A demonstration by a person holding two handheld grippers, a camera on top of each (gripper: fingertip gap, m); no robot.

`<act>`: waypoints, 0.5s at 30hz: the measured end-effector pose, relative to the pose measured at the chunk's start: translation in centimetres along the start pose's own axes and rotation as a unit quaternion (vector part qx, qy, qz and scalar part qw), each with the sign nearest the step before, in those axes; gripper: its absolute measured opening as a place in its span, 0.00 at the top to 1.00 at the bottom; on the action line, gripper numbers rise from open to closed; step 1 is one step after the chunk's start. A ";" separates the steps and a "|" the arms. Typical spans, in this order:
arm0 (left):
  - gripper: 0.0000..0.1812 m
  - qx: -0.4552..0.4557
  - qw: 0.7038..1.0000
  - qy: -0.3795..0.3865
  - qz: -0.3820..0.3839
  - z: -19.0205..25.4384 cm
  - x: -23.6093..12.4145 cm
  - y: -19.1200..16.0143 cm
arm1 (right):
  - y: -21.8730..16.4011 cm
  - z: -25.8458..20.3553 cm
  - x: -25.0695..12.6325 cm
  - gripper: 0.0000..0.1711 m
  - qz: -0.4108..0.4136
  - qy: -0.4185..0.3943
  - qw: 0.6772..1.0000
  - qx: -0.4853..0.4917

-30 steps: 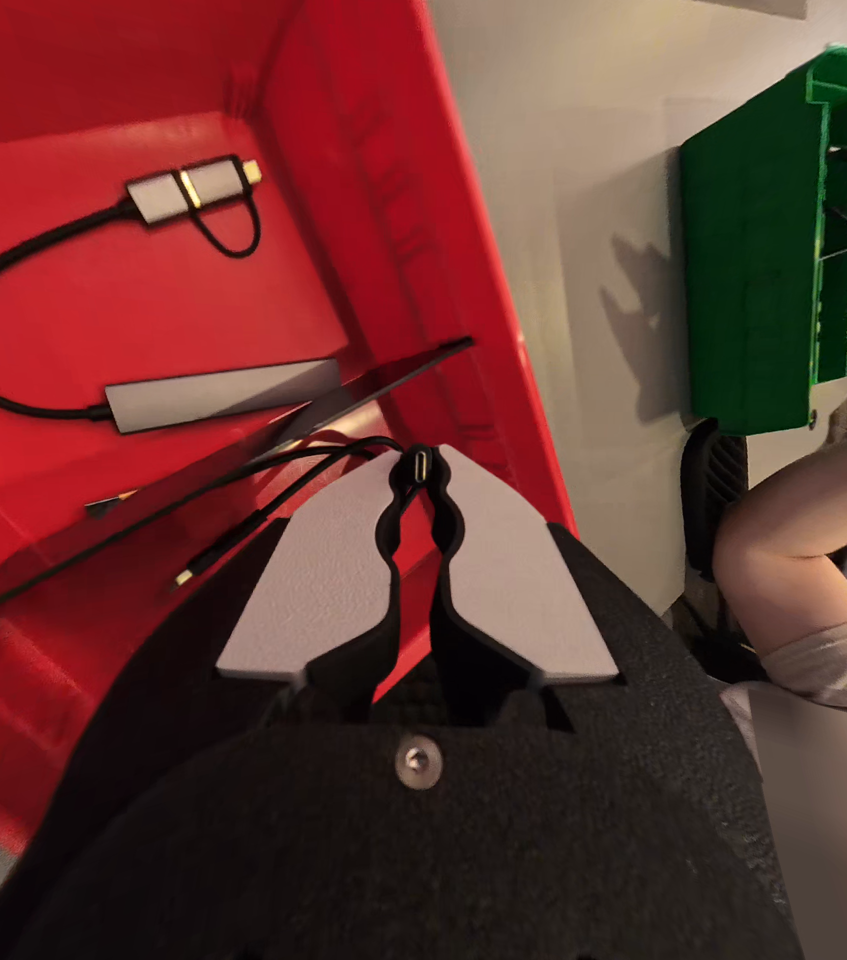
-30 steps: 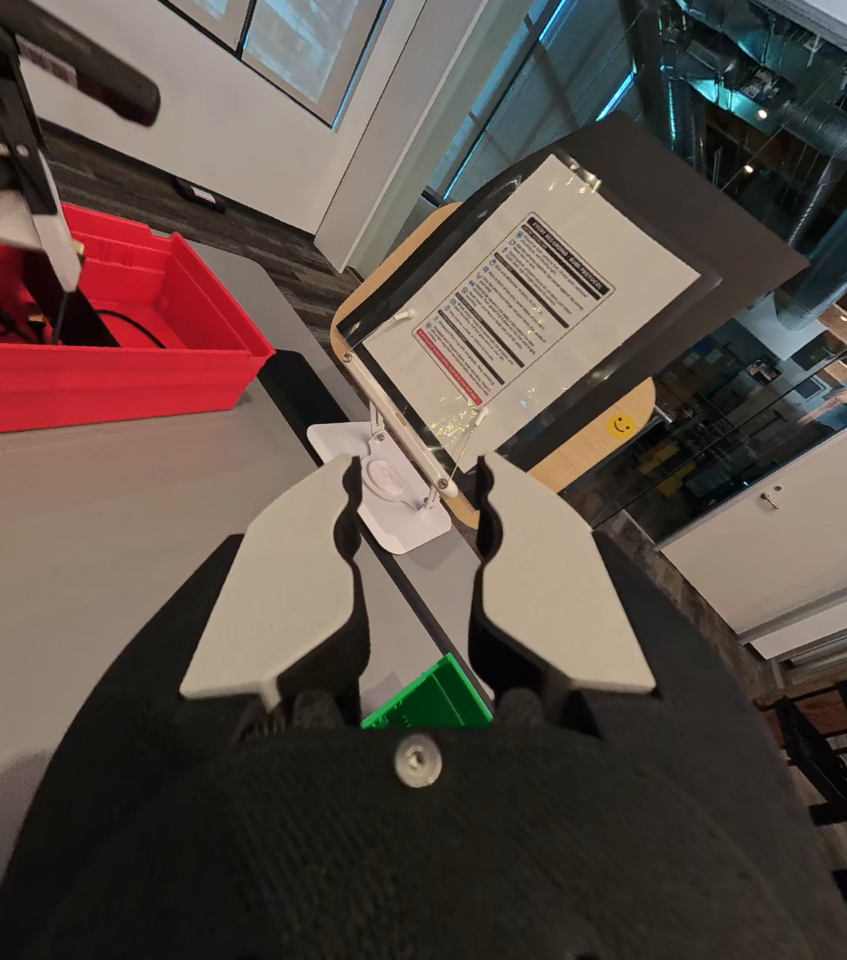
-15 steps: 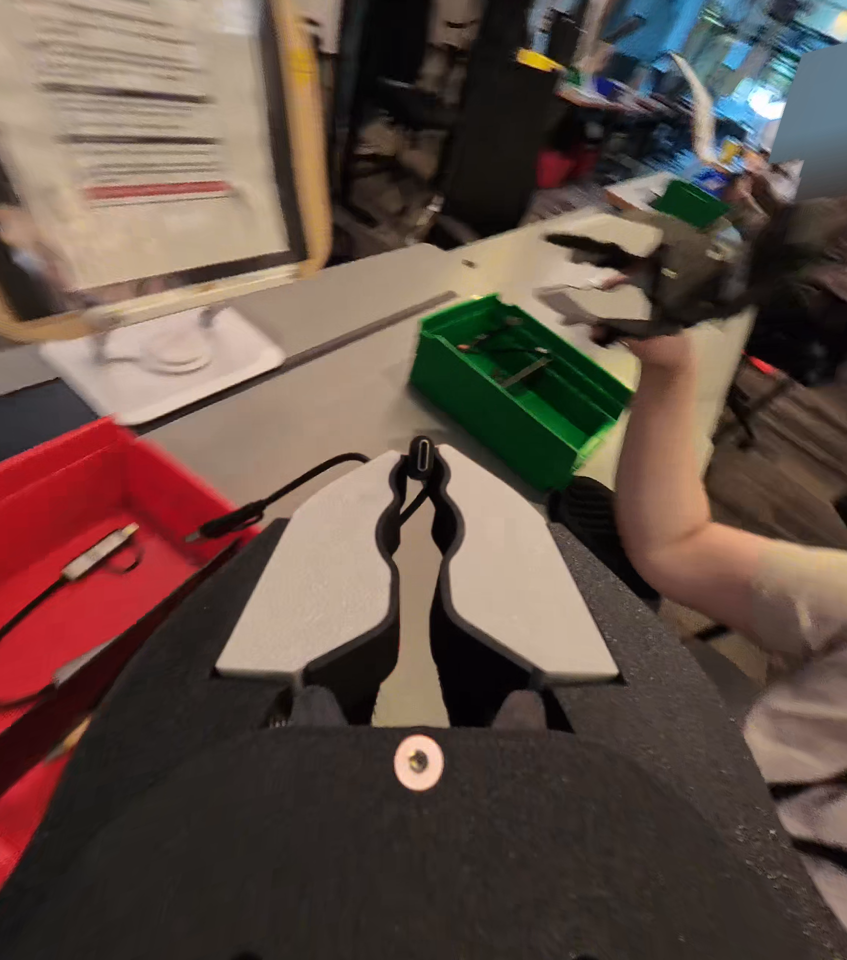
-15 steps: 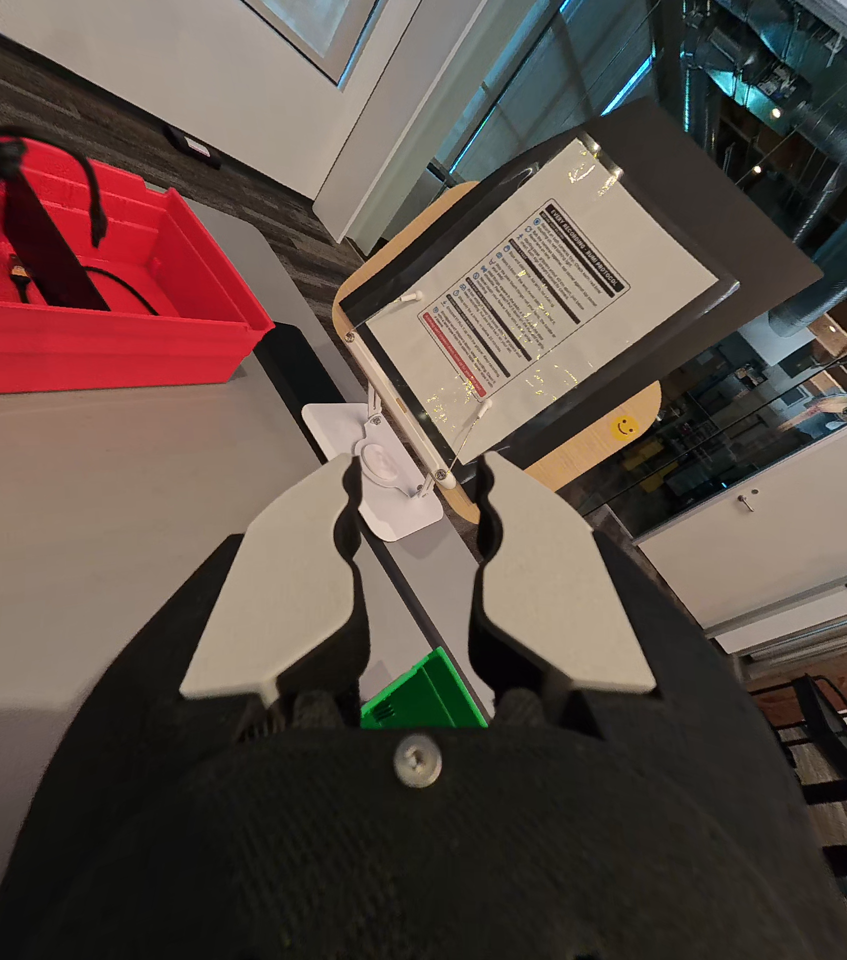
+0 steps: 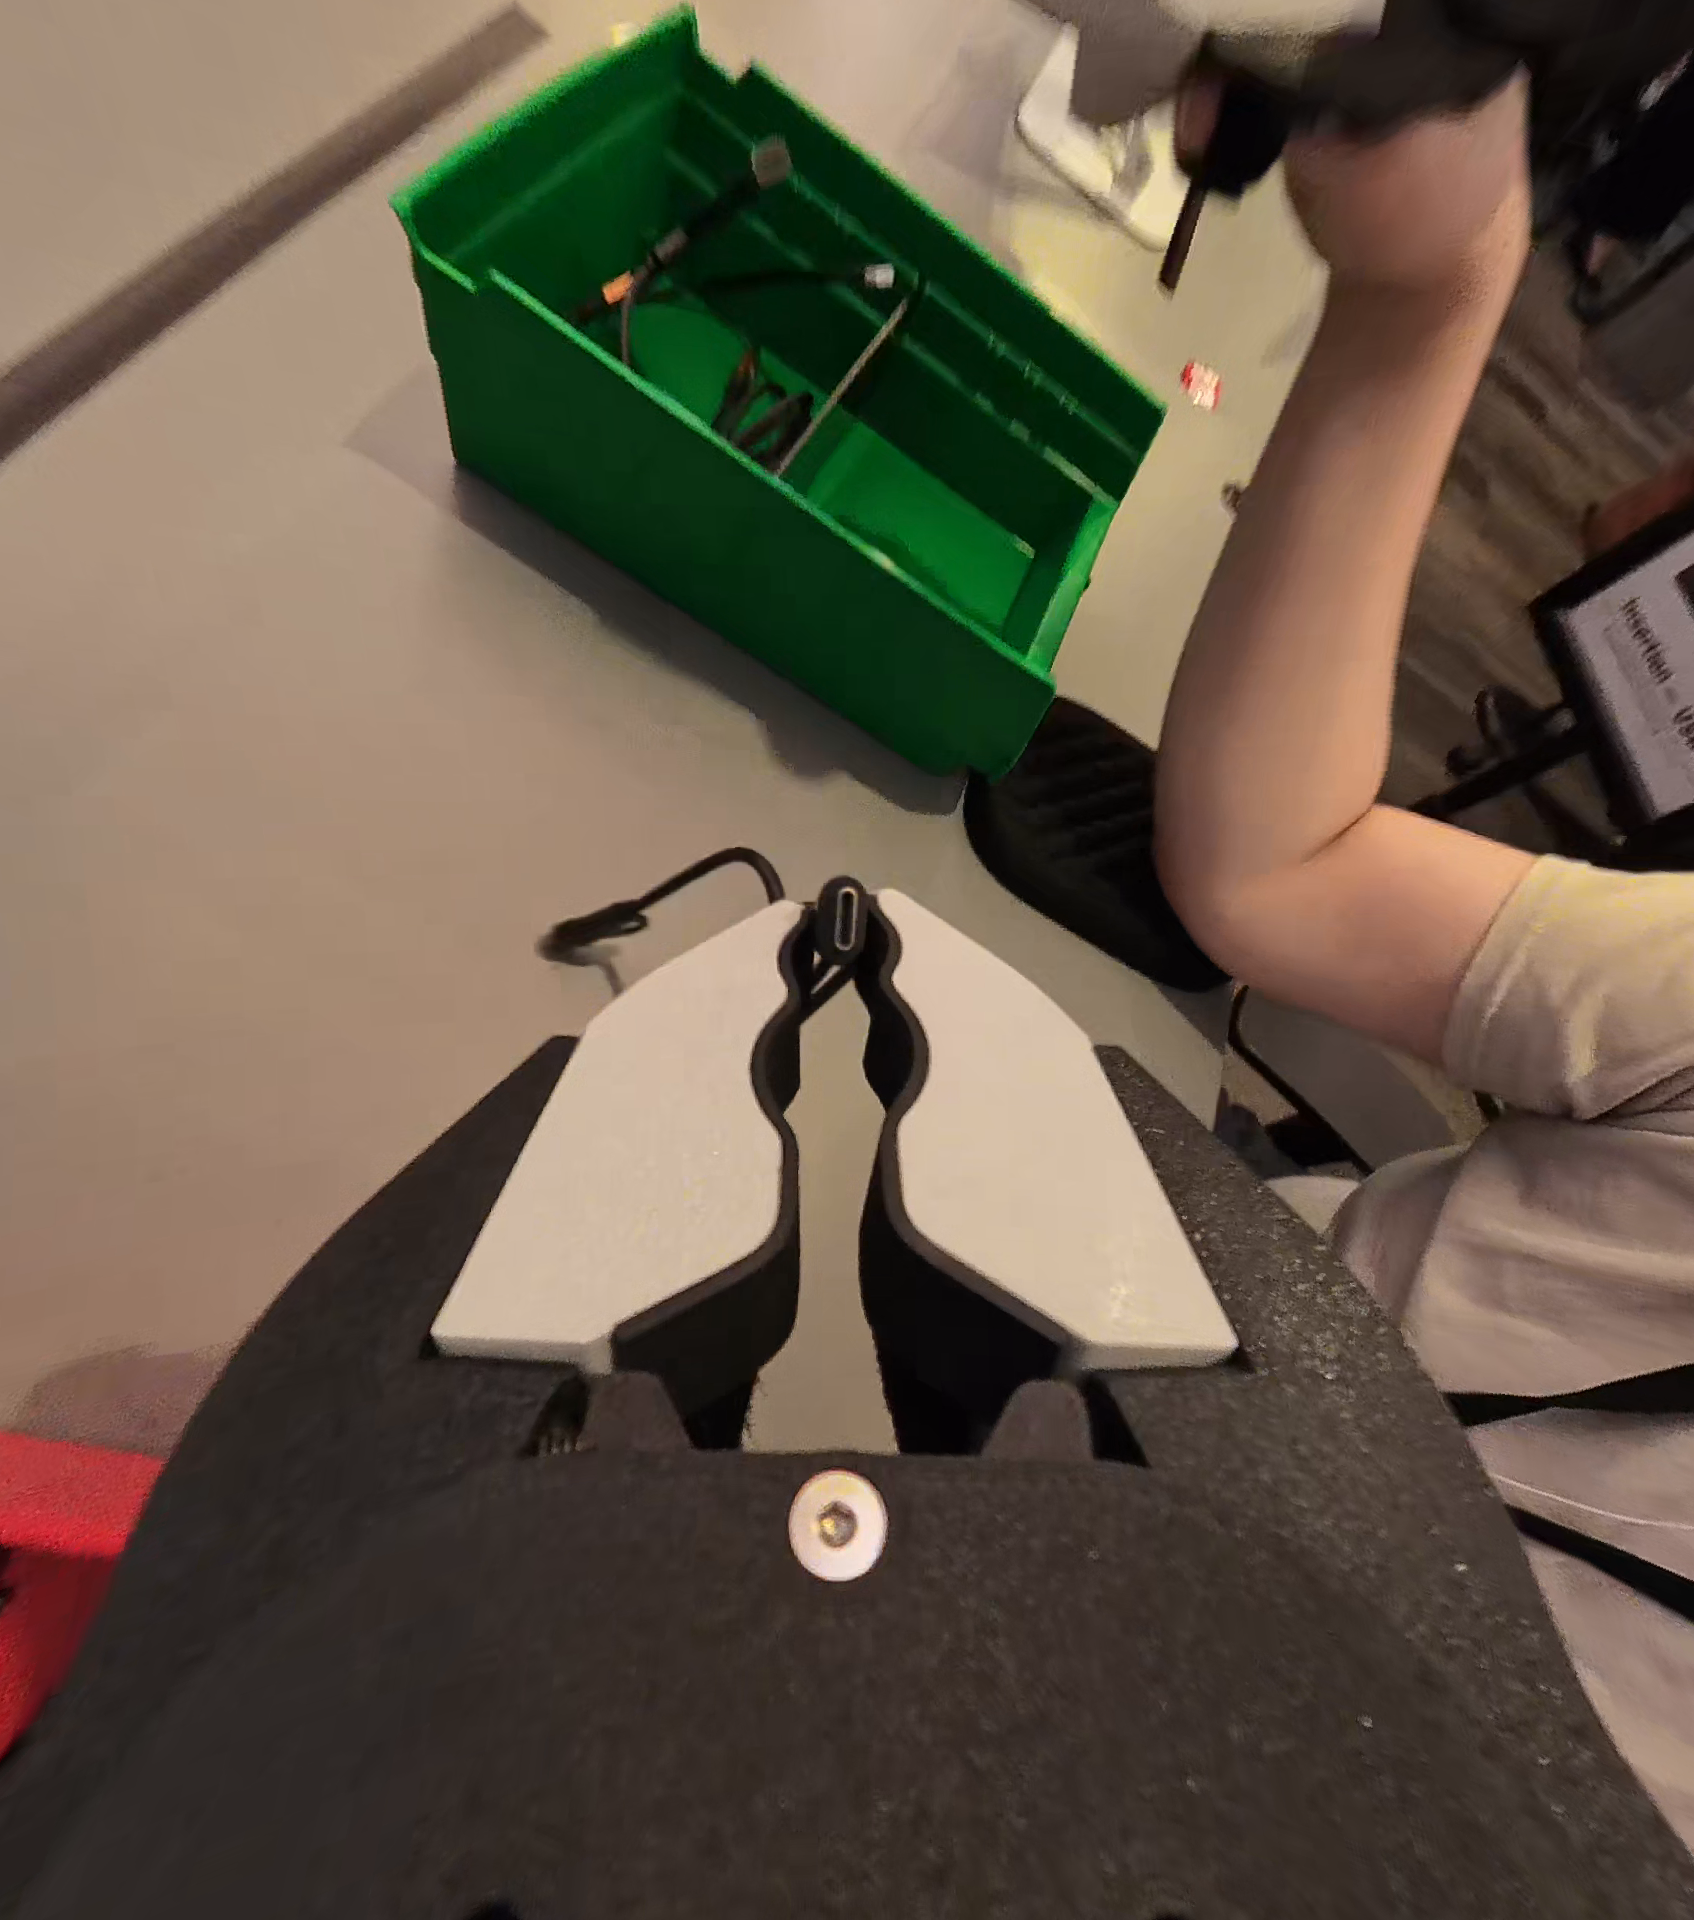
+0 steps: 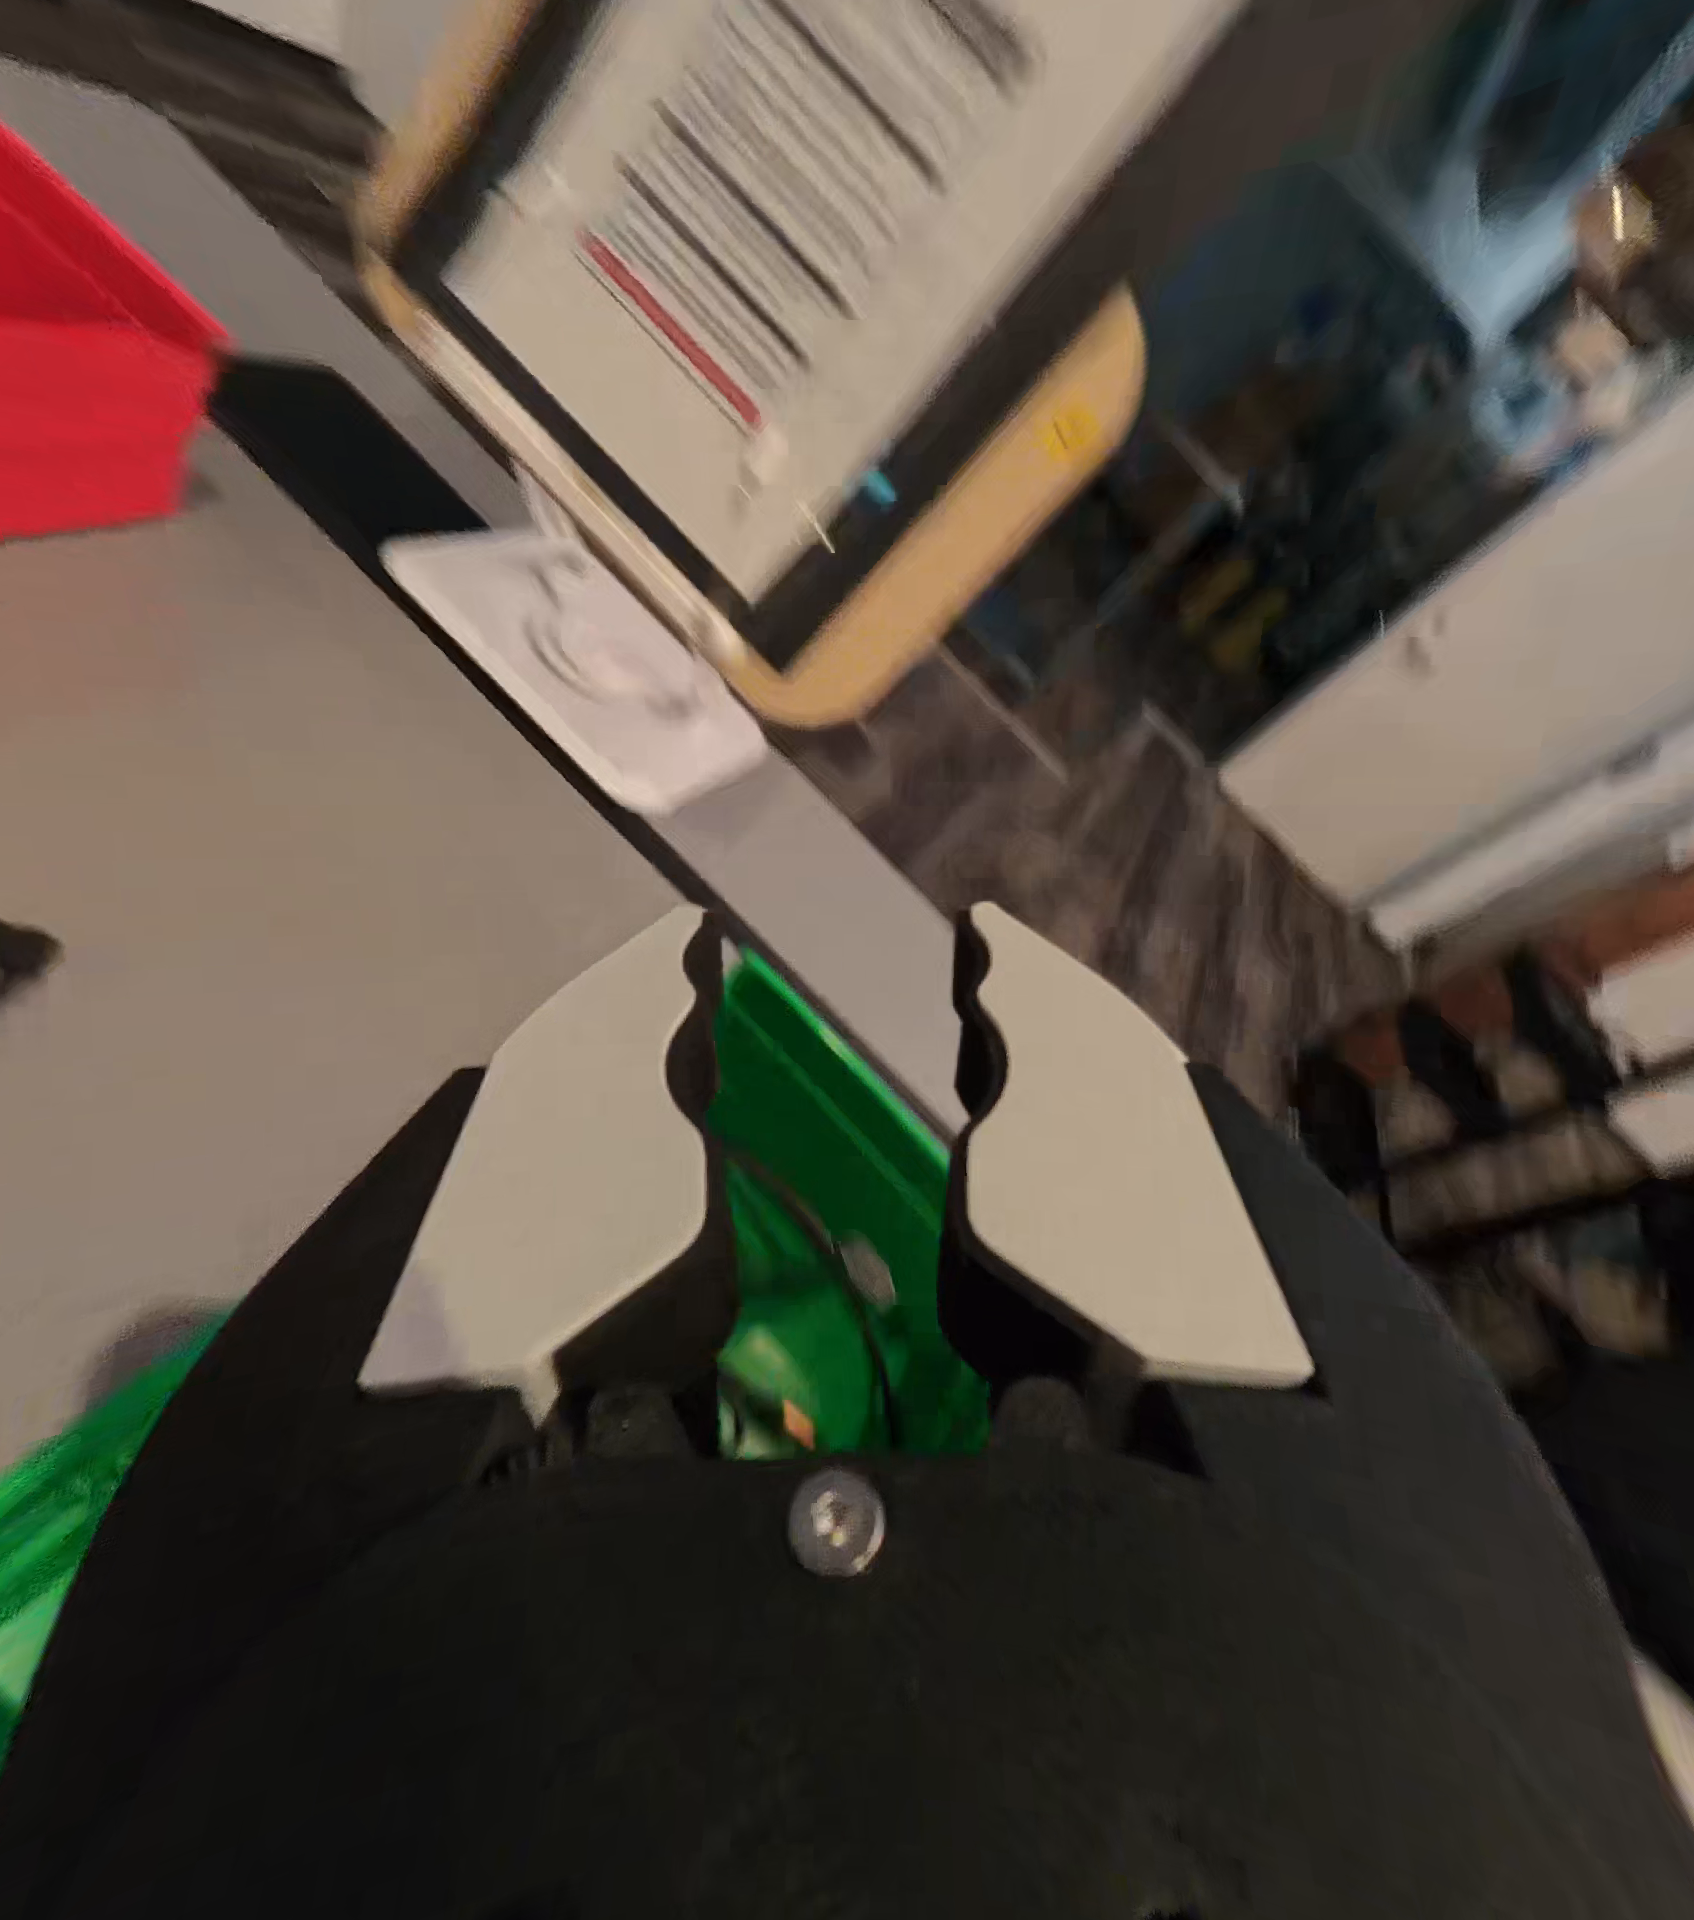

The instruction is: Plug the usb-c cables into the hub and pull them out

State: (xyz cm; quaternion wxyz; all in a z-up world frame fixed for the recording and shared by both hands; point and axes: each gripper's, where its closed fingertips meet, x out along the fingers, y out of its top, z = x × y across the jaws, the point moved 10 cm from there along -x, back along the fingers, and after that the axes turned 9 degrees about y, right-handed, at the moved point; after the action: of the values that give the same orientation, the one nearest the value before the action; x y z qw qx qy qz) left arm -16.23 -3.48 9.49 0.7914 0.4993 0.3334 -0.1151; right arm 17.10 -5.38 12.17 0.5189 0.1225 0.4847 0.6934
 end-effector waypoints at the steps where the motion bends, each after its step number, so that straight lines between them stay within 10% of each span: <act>1: 0.97 0.005 1.000 -0.001 -0.016 0.2 0.9 -0.1 | -1.7 1.1 -0.6 0.74 -0.040 -0.023 0.998 0.039; 7: 0.96 -0.011 0.993 -0.065 -0.099 0.0 6.1 -0.9 | -12.6 3.8 -3.5 0.75 -0.263 -0.048 0.931 0.250; 15: 0.86 -0.024 0.983 -0.118 -0.140 -0.7 10.1 -1.6 | -19.0 5.1 -2.6 0.86 -0.255 -0.026 0.865 0.432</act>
State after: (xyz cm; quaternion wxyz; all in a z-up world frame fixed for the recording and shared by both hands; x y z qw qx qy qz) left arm -9.80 -2.11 1.68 0.8133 0.4113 0.3066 -0.2746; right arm 33.05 -4.98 0.44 0.5852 0.2245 0.7365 0.2543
